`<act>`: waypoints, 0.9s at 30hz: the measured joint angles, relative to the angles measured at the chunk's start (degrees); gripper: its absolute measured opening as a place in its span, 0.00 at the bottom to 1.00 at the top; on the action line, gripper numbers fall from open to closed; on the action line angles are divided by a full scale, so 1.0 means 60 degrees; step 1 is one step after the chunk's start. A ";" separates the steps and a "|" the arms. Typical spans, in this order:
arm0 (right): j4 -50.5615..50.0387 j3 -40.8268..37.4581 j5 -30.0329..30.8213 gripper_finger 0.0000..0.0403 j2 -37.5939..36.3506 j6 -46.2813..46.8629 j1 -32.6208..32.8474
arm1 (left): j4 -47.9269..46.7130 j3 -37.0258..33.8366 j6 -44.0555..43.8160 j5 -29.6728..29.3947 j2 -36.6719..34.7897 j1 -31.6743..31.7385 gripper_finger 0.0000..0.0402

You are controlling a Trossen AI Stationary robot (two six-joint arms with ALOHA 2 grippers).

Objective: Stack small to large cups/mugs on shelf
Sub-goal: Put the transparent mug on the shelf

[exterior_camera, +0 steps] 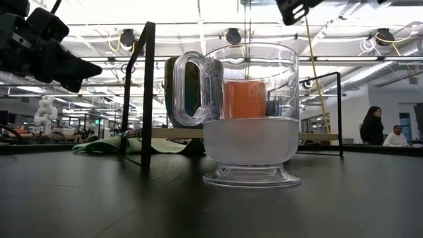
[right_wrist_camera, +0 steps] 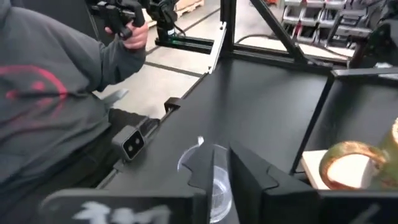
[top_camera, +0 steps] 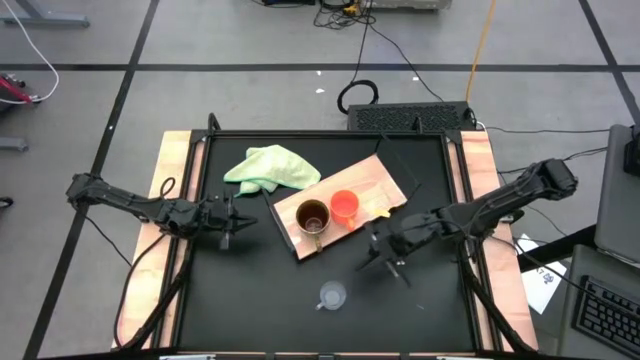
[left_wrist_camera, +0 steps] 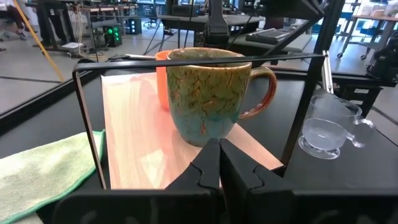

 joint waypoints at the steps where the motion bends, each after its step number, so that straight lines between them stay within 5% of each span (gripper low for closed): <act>1: -0.0159 0.0183 0.0000 0.12 0.0131 0.0119 0.0000 | 0.0000 0.0000 0.0000 0.0000 0.0000 0.0000 0.03; 13: -0.1613 0.1922 0.0239 0.47 0.1266 0.0761 0.0645 | -0.0320 0.0000 -0.0012 0.0006 0.0004 0.0000 0.01; 19: -0.1666 0.2139 0.1724 0.50 0.1799 0.1353 0.1097 | -0.0299 0.0000 -0.0040 0.0007 0.0004 0.0000 0.03; 27: -0.2016 0.2275 0.1956 0.50 0.2730 0.2211 0.0945 | -0.0284 0.0002 -0.0007 0.0007 0.0002 0.0000 0.01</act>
